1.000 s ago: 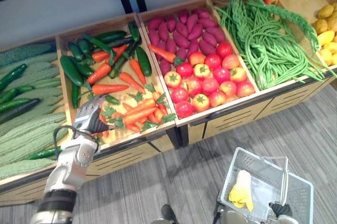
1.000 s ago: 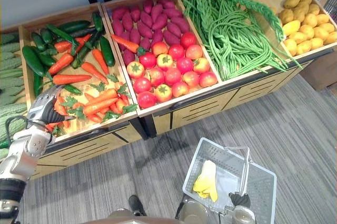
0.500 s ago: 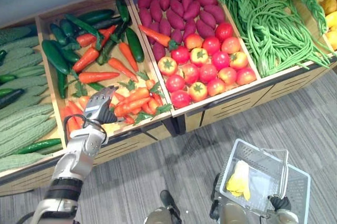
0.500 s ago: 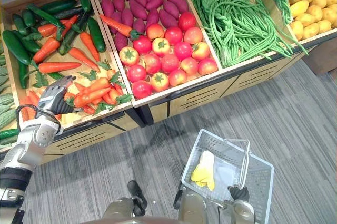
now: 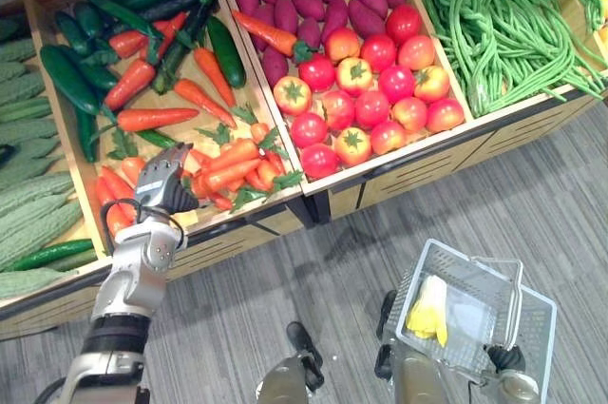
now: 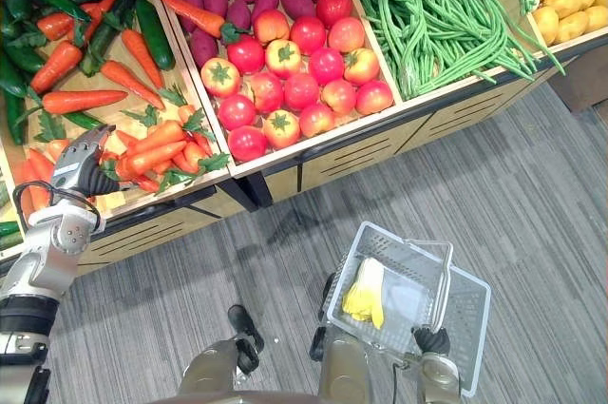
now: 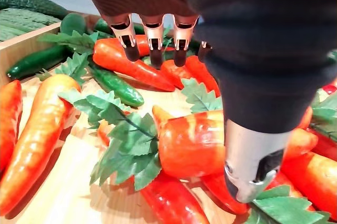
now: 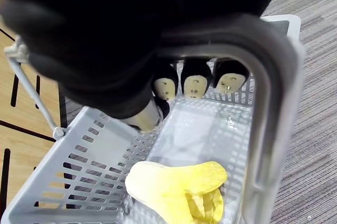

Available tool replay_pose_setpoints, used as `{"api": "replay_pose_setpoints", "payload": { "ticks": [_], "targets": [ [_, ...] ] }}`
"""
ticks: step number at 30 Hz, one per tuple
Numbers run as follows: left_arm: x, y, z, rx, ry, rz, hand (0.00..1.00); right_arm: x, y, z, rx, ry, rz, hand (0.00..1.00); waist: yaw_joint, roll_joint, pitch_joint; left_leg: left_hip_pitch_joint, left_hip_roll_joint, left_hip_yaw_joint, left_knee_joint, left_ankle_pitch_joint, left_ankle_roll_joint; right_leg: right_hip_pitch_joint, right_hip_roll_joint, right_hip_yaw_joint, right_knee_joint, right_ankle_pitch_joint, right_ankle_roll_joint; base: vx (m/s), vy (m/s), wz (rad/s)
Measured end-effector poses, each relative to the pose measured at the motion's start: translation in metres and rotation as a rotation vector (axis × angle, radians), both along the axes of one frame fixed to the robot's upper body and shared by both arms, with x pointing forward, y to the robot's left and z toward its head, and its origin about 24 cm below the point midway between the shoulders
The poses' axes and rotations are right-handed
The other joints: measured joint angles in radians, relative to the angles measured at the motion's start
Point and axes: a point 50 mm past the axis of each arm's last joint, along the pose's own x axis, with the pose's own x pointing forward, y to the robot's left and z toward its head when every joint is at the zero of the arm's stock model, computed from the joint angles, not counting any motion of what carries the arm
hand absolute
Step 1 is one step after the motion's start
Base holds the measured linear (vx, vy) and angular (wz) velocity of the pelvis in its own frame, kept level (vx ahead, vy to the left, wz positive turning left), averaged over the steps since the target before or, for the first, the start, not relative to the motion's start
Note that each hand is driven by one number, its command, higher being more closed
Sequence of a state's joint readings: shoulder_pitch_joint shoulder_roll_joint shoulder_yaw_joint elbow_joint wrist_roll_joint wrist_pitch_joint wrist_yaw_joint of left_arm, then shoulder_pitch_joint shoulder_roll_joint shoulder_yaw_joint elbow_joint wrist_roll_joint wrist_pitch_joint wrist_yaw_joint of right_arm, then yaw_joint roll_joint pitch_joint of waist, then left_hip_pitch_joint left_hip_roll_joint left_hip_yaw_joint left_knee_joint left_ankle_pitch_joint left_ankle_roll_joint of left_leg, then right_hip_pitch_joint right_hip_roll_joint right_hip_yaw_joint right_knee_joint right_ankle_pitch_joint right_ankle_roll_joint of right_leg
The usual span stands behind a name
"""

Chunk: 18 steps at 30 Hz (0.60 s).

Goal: Pick vegetable in the basket

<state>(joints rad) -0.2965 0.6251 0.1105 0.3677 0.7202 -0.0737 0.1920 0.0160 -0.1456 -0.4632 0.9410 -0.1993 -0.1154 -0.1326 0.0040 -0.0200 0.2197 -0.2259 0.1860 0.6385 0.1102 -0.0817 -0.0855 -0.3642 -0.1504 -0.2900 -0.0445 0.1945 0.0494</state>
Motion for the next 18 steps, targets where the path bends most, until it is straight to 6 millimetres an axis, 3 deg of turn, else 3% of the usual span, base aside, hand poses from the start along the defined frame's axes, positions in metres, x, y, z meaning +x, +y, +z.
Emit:
{"api": "replay_pose_setpoints", "payload": {
  "ticks": [7,14,15,18],
  "targets": [
    [0.003,0.001,0.005,-0.015,-0.027,0.019,0.00,0.006,-0.001,0.003,-0.003,-0.021,0.013,1.00,-0.003,-0.004,0.009,-0.036,0.008,0.004,0.007,0.000,0.001,-0.029,0.011,0.028,-0.028,0.042,0.015,-0.02,0.005,-0.05],
    [0.011,-0.006,-0.005,-0.071,-0.024,0.034,0.00,0.015,0.001,0.007,-0.020,-0.047,0.059,1.00,-0.020,-0.008,0.021,-0.054,0.018,0.010,0.013,0.003,0.003,-0.040,0.023,0.058,-0.058,0.097,0.037,0.00,0.021,-0.05],
    [0.011,-0.007,-0.006,-0.074,-0.022,0.033,1.00,0.017,0.001,0.008,-0.021,-0.052,0.062,1.00,-0.025,-0.008,0.023,-0.056,0.018,0.011,0.013,0.003,0.003,-0.043,0.023,0.060,-0.058,0.104,0.041,0.00,0.032,-0.05],
    [0.013,-0.012,-0.006,-0.067,-0.019,0.014,1.00,0.018,0.001,0.009,-0.024,-0.055,0.068,1.00,-0.027,-0.009,0.023,-0.058,0.018,0.017,0.013,0.003,0.003,-0.052,0.023,0.073,-0.059,0.118,0.042,0.02,0.044,-0.06]
  ]
}}
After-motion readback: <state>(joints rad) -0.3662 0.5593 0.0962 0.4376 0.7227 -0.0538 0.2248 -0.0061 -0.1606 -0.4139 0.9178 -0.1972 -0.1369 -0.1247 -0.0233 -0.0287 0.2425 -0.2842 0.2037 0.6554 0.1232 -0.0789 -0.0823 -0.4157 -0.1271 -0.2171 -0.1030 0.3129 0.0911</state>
